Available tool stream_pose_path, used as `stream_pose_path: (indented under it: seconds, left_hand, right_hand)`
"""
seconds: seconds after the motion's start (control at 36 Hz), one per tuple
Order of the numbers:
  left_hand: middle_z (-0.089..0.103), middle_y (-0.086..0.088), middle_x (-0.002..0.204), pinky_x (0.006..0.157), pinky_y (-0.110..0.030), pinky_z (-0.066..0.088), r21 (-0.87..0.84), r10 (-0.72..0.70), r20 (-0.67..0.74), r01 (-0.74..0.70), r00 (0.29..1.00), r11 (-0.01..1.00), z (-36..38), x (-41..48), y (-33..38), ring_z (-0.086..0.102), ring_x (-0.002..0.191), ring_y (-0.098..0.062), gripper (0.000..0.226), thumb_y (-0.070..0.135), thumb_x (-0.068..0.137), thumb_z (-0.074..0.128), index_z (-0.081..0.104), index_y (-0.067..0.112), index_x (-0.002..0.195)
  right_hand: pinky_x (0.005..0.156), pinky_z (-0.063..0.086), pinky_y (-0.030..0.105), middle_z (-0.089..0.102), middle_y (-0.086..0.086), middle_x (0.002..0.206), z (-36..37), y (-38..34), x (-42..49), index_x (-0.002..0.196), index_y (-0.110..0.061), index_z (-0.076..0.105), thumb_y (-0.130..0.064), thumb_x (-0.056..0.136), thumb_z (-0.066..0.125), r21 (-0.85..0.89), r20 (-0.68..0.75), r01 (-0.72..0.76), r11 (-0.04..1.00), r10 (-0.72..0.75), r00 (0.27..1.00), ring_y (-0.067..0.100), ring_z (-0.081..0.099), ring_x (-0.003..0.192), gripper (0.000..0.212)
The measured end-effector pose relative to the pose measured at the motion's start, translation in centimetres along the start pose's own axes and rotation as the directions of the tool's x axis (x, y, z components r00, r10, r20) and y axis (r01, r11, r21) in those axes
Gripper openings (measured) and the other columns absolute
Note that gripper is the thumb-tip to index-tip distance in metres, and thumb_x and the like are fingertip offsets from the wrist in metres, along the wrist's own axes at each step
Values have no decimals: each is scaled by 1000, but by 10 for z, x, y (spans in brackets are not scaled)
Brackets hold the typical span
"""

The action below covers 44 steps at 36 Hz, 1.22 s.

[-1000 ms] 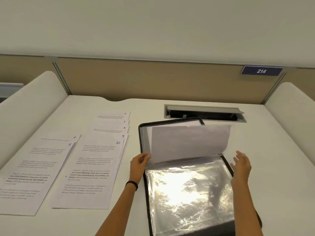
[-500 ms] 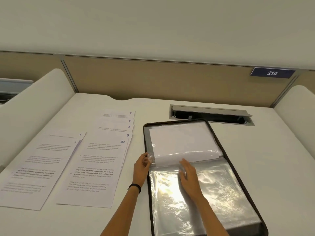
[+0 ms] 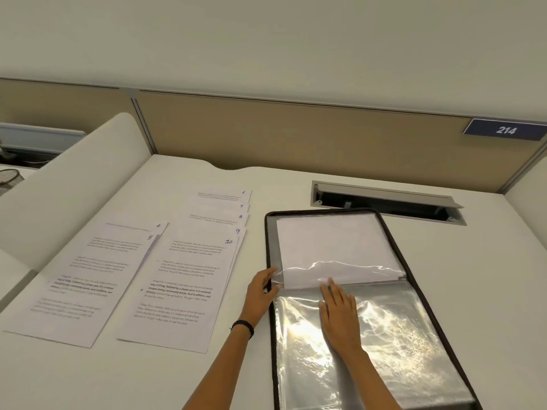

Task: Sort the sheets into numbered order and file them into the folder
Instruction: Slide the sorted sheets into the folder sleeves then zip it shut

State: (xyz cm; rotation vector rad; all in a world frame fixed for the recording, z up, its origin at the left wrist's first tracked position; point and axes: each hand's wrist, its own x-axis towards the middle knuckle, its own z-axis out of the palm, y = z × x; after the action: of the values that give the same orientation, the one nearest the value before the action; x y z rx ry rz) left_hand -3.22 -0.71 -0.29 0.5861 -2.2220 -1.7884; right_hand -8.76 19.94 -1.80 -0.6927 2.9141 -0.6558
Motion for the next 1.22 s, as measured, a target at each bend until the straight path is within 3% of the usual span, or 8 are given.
stream_pose_path:
  seconds: [0.22,0.36,0.5,0.61,0.75,0.86,1.03,1.22]
  left_hand:
    - [58,11,118,96,-8,39,52,130,-106,-125,986,991,-36,-8,-3,53,108,7,39,0,91,59,56,30,115]
    - [59,12,118,95,-10,40,139,199,-217,-172,956,975,-73,-13,-14,53,110,3,36,-1,91,57,58,27,114]
    - [60,8,114,93,-15,43,205,228,-354,-162,907,965,-115,-16,-26,54,107,1,34,-4,91,54,61,22,111]
    - [60,-1,114,100,-29,42,300,275,-454,-145,848,943,-150,-16,-31,54,109,-14,27,-4,93,52,64,11,112]
    - [57,-13,123,103,-39,40,404,259,-511,-36,820,914,-192,-10,-43,51,117,-28,32,-5,91,53,60,5,120]
    - [53,-16,129,104,-41,37,449,226,-545,53,808,892,-223,-11,-53,47,120,-31,35,-5,90,54,60,8,122]
    - [55,-16,127,102,-47,39,532,254,-549,98,796,841,-262,-12,-62,49,118,-34,36,-10,88,52,62,6,118]
    - [40,-12,146,111,-41,28,529,163,-509,158,845,834,-287,-8,-74,35,135,-29,41,7,92,58,51,9,133]
  right_hand:
    - [97,43,54,56,7,134,-6,-21,-2,127,-12,59,-38,101,4,-118,-102,-101,988,89,991,24,60,114,66]
    - [88,48,54,62,8,125,-6,-29,2,119,-10,65,-29,90,29,-172,-107,-132,976,115,988,25,66,102,49]
    - [89,48,54,62,9,125,-2,-28,4,118,-9,65,-28,89,29,-192,-114,-164,968,144,983,27,66,101,50]
    - [92,45,59,62,12,124,8,-28,7,116,-7,66,-28,89,27,-169,-152,-228,959,203,967,32,65,101,52]
    - [102,32,64,58,15,130,14,-36,9,120,-4,63,-10,93,50,-52,-202,-284,957,269,942,38,56,115,31]
    - [111,14,58,47,15,140,11,-50,12,124,-6,59,-3,90,52,118,-211,-343,932,361,909,37,42,128,35]
    - [99,40,48,52,12,134,18,-95,13,107,-12,68,12,81,53,346,-356,-170,923,296,886,34,43,119,39]
    - [92,47,32,53,7,127,34,-154,32,109,-10,66,15,84,46,523,-257,-15,852,175,950,23,50,116,39]
